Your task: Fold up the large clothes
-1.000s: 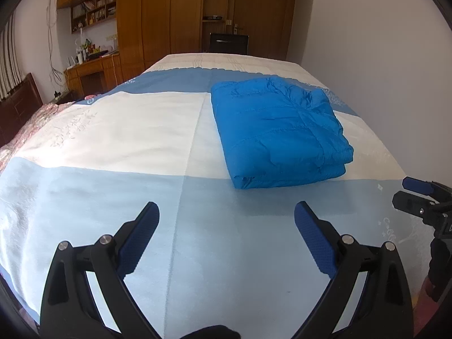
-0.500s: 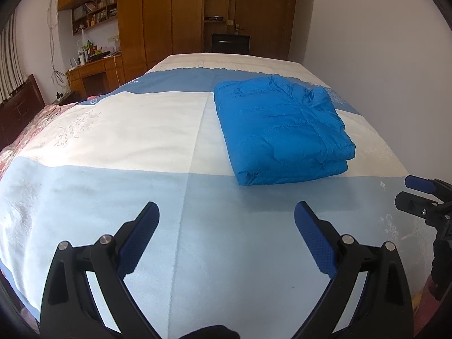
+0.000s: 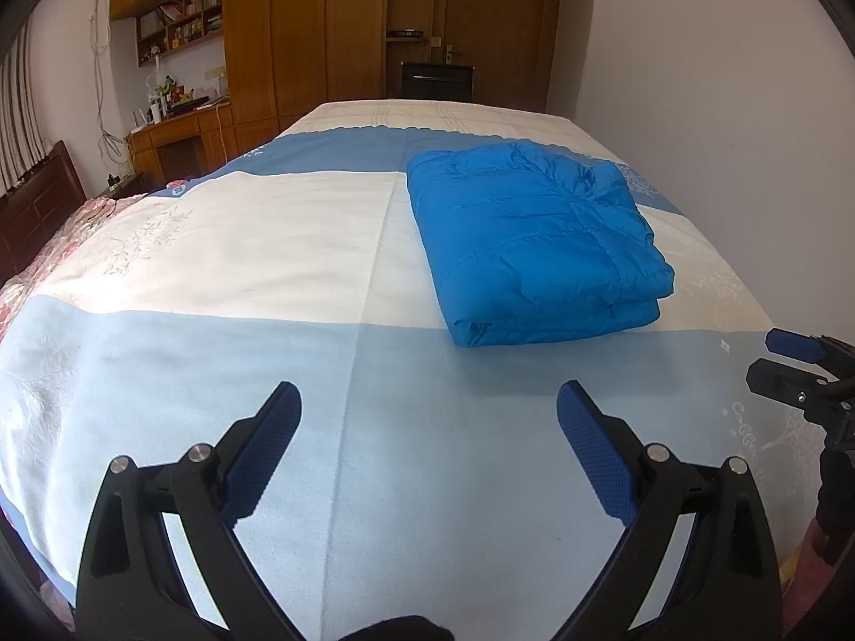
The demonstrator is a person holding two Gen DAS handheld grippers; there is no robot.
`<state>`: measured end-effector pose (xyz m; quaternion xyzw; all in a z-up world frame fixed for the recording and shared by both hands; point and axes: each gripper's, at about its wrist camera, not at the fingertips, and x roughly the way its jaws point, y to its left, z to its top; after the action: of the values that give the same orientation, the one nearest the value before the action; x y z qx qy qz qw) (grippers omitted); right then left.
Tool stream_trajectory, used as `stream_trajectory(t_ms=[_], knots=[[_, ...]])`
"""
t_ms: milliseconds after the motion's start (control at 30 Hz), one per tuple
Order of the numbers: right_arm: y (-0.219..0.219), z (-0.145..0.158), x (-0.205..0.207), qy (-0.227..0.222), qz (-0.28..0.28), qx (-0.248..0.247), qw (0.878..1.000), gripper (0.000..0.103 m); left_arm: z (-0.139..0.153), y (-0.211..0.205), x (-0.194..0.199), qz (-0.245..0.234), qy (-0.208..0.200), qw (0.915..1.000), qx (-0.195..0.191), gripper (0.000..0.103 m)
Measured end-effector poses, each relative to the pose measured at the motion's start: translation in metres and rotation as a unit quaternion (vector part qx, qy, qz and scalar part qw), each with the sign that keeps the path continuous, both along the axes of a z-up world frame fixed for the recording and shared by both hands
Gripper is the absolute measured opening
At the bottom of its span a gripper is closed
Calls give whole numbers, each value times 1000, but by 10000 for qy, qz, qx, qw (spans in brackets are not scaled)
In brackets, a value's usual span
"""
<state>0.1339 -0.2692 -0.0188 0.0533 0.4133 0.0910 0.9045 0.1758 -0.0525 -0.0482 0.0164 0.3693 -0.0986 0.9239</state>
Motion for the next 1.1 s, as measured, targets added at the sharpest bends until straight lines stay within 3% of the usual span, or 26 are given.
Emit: stream_trajectory(t_ms=[1100], knots=[[-3,-5,6,69,26,-22,10000,99,0,8,1,-129,61,9999,10,96]])
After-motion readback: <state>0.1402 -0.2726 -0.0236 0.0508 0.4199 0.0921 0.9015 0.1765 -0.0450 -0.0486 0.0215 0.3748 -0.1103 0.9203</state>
